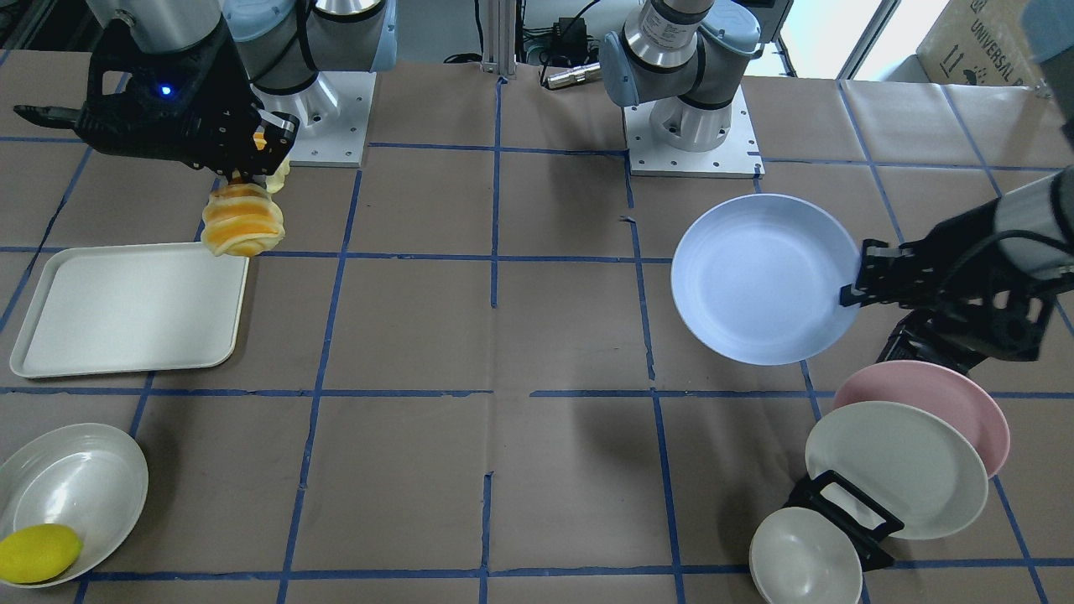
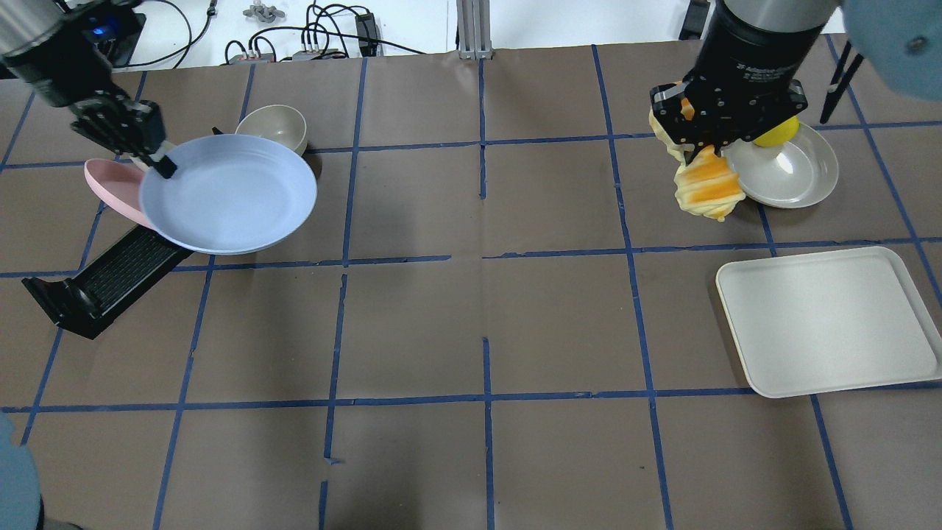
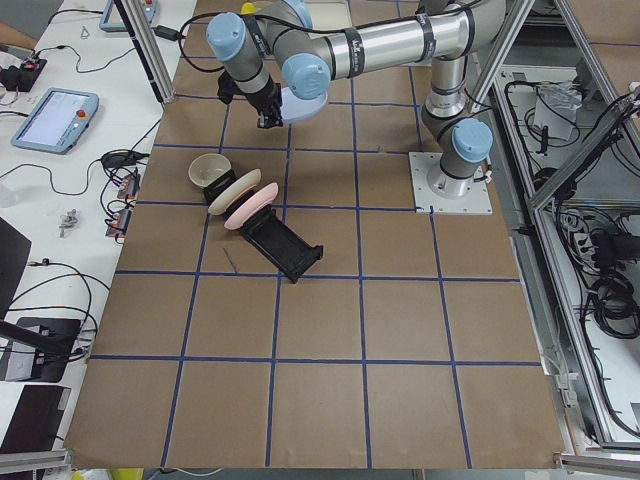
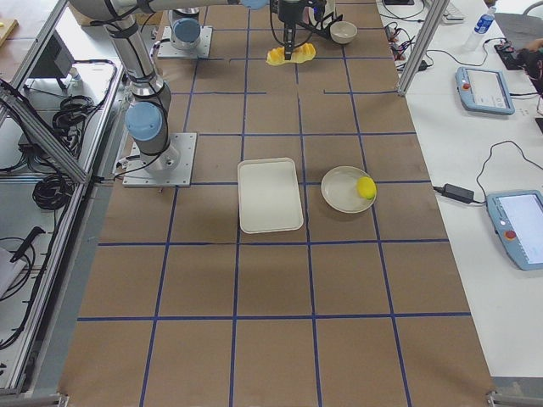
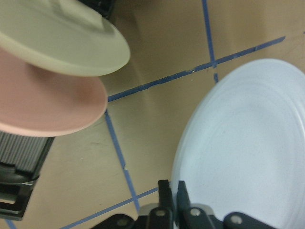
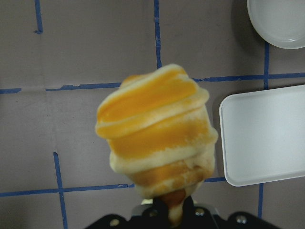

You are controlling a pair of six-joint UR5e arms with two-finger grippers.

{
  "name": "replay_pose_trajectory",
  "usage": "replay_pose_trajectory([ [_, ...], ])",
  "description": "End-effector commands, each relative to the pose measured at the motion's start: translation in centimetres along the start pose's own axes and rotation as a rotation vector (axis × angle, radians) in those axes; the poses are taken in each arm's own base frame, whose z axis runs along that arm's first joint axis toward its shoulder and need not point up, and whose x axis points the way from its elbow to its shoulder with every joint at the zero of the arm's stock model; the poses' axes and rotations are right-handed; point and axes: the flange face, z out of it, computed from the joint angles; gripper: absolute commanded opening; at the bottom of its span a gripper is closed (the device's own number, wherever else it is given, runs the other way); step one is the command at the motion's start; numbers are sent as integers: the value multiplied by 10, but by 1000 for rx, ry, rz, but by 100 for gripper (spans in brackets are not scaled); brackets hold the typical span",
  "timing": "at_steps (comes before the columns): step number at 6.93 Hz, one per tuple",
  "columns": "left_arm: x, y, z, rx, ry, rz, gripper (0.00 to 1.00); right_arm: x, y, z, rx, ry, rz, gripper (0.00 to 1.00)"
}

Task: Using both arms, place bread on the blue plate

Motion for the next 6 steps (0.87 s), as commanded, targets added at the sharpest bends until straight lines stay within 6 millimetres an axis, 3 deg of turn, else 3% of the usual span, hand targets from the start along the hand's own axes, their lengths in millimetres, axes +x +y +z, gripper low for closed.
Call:
replay_pose_trajectory([
  [1, 93, -37, 66, 46, -56, 19, 11, -9, -6, 1, -63, 15, -13, 9],
  [3, 171, -80, 131, 95, -10, -11, 11, -11, 2, 11, -78, 4, -16, 9],
  [4, 191, -90, 159, 93, -6, -58, 11, -13, 13, 15, -69, 8, -25, 9],
  [6, 199, -112, 205, 89, -8, -32, 12, -20, 6, 15, -28, 13, -36, 9],
])
